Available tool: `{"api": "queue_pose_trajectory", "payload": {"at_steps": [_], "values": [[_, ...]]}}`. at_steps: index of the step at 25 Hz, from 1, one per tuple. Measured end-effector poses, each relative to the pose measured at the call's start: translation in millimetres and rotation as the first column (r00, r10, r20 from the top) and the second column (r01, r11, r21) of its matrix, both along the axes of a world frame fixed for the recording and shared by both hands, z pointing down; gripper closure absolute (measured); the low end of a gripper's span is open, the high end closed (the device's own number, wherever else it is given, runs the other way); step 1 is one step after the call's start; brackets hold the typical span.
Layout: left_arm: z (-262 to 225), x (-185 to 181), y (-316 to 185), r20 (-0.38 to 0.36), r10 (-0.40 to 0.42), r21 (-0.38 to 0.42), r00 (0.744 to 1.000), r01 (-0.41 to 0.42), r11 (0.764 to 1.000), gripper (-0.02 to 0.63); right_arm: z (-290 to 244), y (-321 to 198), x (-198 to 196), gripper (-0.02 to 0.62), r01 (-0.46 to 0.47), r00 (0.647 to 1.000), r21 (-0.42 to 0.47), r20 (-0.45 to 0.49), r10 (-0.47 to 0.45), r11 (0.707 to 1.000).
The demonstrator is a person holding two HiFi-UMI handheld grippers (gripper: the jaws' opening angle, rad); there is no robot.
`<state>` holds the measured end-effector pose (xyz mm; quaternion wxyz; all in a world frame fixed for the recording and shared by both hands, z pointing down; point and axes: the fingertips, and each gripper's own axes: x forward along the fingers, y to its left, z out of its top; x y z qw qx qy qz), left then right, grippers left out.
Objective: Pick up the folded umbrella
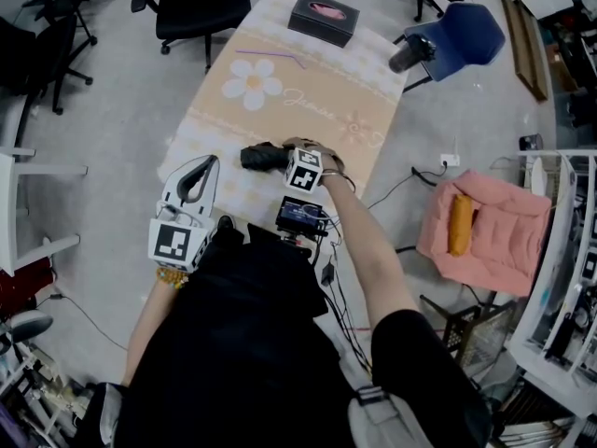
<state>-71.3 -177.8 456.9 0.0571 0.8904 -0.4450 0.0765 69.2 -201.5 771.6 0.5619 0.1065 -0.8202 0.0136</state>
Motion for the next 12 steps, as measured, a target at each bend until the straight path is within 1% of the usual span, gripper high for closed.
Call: {"api": "queue_pose_trajectory", "payload": {"at_steps": [5, 12], "values": [[-3.0, -3.0, 0.1, -0.001, 0.004, 0.008, 1.0, -0.004, 1.0, 0.592, -2.8, 1.8, -0.2, 0.344, -0.037, 0.999, 0.011, -0.001, 0.037, 0.999], [-4.5, -6.9, 0.2, -0.011, 0.0, 0.009, 1.0, 0.0, 1.0, 0.592, -5.9, 3.1, 0.4, 0.35, -0.119, 0.992, -0.022, 0.042, 0.12, 0.993]]}}
